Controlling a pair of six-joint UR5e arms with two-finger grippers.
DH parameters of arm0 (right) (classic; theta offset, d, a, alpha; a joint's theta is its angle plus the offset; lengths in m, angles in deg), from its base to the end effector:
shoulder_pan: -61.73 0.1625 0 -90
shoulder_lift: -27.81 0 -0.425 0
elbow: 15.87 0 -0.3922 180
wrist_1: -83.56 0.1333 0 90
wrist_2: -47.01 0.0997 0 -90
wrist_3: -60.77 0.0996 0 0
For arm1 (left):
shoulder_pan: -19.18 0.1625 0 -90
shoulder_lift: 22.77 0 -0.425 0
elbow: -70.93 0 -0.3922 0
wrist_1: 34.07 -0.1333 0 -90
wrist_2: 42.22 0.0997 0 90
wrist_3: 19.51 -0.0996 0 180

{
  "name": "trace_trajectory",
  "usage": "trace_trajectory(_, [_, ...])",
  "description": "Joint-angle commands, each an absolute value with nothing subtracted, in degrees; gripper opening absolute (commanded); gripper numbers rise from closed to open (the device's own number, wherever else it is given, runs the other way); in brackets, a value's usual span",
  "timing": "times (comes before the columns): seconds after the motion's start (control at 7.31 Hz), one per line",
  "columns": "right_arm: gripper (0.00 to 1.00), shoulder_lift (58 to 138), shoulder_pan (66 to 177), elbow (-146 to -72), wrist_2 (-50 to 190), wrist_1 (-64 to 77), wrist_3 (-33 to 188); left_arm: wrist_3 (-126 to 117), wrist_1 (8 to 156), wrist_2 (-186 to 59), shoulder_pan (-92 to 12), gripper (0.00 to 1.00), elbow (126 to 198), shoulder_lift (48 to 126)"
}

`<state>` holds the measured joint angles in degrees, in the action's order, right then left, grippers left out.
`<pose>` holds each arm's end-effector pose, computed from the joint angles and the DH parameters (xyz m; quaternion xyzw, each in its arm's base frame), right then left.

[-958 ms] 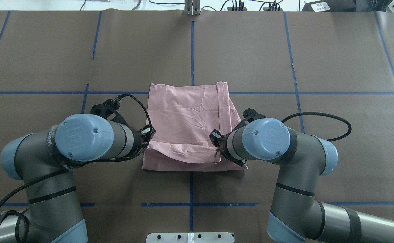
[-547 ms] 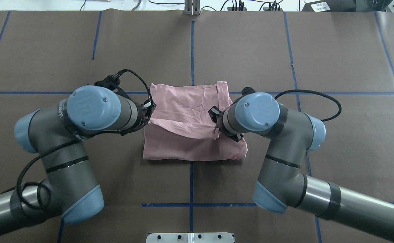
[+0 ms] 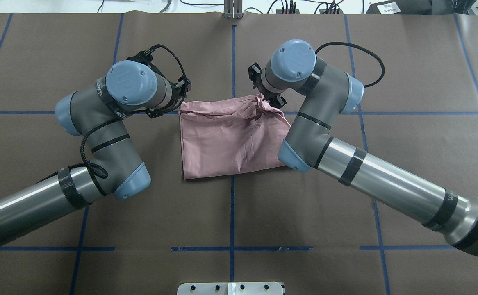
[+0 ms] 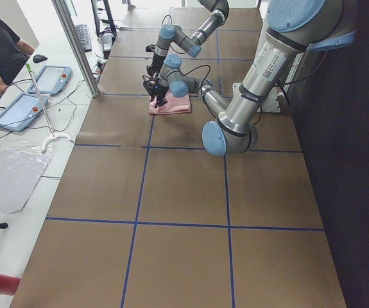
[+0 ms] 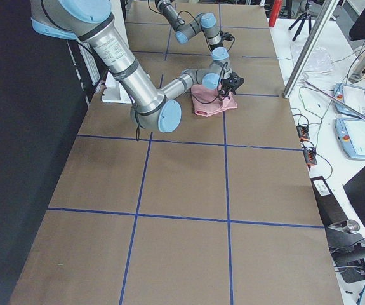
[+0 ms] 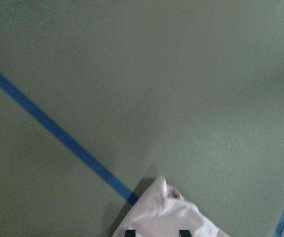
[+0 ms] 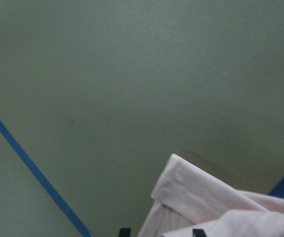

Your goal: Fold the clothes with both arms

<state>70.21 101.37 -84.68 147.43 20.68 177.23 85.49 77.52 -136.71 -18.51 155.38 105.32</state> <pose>-0.5449 -0.6012 0.2527 -0.0291 -0.4548 0.4507 0.7676 0.5023 -0.5467 0.2634 0.0552 0.4526 -0.3789 0.8053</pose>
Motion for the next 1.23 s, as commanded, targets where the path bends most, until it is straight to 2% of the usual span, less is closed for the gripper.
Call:
trace_trajectory(0.0, [1.0, 68.33, 104.96, -80.56, 147.47, 21.95, 177.31, 84.29, 79.13, -136.88, -19.22, 1.0, 154.25, 105.64])
trace_trajectory(0.41, [1.0, 69.72, 110.05, -80.55, 148.26, 21.6, 170.76, 79.82, 78.69, -143.18, -22.8, 1.0, 155.21, 105.21])
trace_trajectory(0.68, [1.0, 72.62, 116.62, -81.42, 154.9, 18.02, 152.28, 68.44, 77.9, -149.07, -30.17, 1.0, 160.02, 101.11])
trace_trajectory(1.09, [1.0, 85.85, 132.78, -92.38, 168.96, 7.92, 109.71, 38.52, 75.28, -154.97, -44.66, 1.0, 166.36, 89.86])
